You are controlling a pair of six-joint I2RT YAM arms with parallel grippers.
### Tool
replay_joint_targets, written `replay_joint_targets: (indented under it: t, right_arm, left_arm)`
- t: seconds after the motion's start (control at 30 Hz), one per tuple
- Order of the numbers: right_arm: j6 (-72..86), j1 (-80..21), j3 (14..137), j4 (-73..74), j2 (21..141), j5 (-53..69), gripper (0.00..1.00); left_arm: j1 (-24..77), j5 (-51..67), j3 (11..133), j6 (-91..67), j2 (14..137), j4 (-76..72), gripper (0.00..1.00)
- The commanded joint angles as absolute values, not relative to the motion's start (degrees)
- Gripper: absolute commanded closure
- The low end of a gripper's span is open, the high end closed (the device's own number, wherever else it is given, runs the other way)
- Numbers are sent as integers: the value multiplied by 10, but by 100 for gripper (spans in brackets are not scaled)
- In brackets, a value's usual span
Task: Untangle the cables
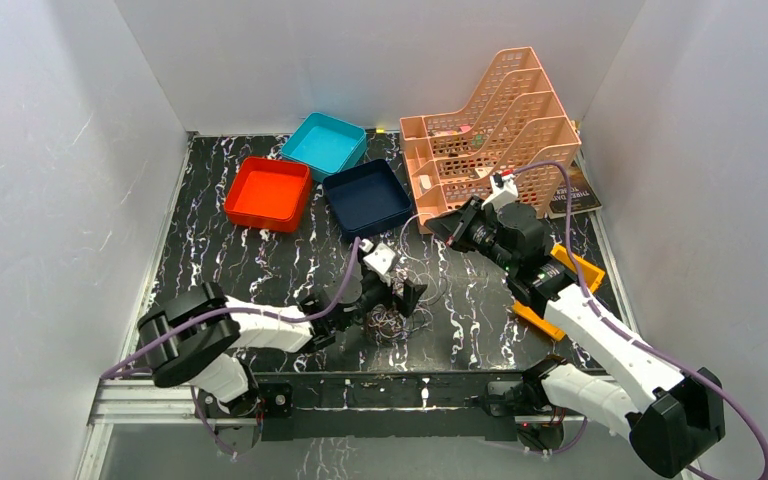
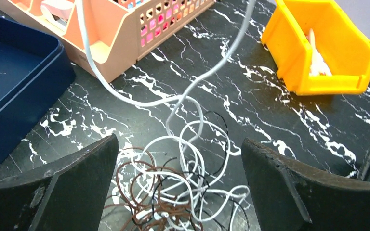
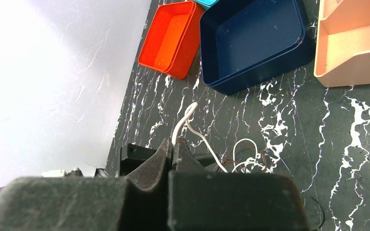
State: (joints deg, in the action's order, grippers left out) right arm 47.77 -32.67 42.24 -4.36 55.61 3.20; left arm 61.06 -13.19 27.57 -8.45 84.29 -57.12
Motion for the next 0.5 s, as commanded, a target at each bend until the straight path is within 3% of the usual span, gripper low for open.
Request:
replay_joint_targets:
  t: [0.0, 0.2, 0.47]
  right_arm:
    - [481, -330, 451, -55, 540, 44, 100]
    - [484, -329, 453, -48, 533, 55, 100]
    - [485, -330, 465, -40, 522, 60, 100]
  left_arm:
    - [613, -155, 297, -82, 864, -717, 2]
    - [613, -159, 323, -90, 931, -782, 2]
    - [613, -171, 372, -111, 1003, -786, 16]
